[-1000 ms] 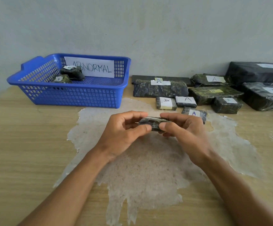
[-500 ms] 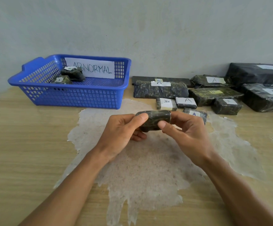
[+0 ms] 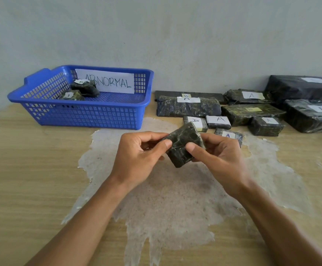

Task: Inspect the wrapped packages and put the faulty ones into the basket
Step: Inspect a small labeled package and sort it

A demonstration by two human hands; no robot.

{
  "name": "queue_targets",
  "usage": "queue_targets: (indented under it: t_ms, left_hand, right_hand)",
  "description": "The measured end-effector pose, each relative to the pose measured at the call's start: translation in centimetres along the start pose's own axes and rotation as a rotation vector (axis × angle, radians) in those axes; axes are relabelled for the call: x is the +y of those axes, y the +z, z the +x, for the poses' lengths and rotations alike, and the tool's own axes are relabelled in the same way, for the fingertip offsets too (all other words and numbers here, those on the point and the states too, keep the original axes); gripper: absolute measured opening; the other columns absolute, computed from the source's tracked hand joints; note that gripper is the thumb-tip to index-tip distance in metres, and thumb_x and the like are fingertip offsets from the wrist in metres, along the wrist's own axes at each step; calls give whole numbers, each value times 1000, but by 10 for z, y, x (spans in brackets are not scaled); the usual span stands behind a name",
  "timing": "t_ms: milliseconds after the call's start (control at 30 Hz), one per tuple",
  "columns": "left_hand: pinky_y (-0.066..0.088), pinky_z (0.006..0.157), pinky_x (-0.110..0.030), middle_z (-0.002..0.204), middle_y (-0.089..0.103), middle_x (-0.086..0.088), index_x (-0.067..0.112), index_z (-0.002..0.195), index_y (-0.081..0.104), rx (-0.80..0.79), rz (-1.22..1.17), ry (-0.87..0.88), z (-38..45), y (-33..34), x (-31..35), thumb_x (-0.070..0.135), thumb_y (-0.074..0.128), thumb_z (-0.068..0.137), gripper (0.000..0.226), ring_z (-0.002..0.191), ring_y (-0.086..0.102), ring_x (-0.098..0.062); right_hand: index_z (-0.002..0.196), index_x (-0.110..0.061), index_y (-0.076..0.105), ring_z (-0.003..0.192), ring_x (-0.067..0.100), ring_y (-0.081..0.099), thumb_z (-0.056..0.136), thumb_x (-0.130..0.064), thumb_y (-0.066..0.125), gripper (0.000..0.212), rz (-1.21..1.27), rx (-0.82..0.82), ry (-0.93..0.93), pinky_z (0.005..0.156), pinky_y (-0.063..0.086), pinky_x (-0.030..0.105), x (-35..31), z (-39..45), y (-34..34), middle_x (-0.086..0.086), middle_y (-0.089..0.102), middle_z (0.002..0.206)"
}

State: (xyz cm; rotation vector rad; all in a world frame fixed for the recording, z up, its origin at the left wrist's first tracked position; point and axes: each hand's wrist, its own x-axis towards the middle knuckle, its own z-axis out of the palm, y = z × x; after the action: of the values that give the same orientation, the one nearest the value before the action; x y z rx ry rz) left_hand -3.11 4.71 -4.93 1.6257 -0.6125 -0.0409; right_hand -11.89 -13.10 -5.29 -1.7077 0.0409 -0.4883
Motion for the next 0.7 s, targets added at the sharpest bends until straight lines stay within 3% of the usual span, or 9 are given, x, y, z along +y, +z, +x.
queue_targets:
  t_ms: [133, 267, 467, 700]
  left_hand:
    - [58, 60, -22, 83, 79, 0, 15, 96, 77, 41, -88, -42, 0, 1, -1, 4, 74, 87, 15, 69, 74, -11]
    - [60, 59, -25, 78, 79, -4, 9, 93, 78, 24, -84, -61, -1, 3, -4, 5, 72, 89, 8, 68, 73, -11]
    - [60, 62, -30, 75, 77, -5, 8, 87, 77, -78, -11, -85, -1, 1, -4, 12, 76, 86, 4, 71, 75, -19]
    - [59, 67, -39, 76, 76, -9, 7, 82, 75, -105, 0, -124, -2, 2, -1, 4, 86, 74, 14, 72, 72, -31]
  right_hand:
    - [102, -13, 76, 90, 22, 76, 74, -23, 79, 30, 66, -18, 19, 76, 60, 30, -1, 0, 0, 6, 80, 97]
    - [102, -5, 74, 91, 24, 77, 71, -16, 80, 34, 159, -6, 39, 78, 62, 33, -3, 0, 2, 9, 80, 97]
    - [103, -5, 73, 84, 23, 77, 86, 5, 71, 21, 158, 35, 110, 63, 60, 28, -6, 0, 4, 8, 80, 94]
    - [106, -10, 72, 82, 25, 76, 89, 5, 69, 23, 81, 28, 119, 59, 60, 35, -6, 0, 4, 6, 80, 94]
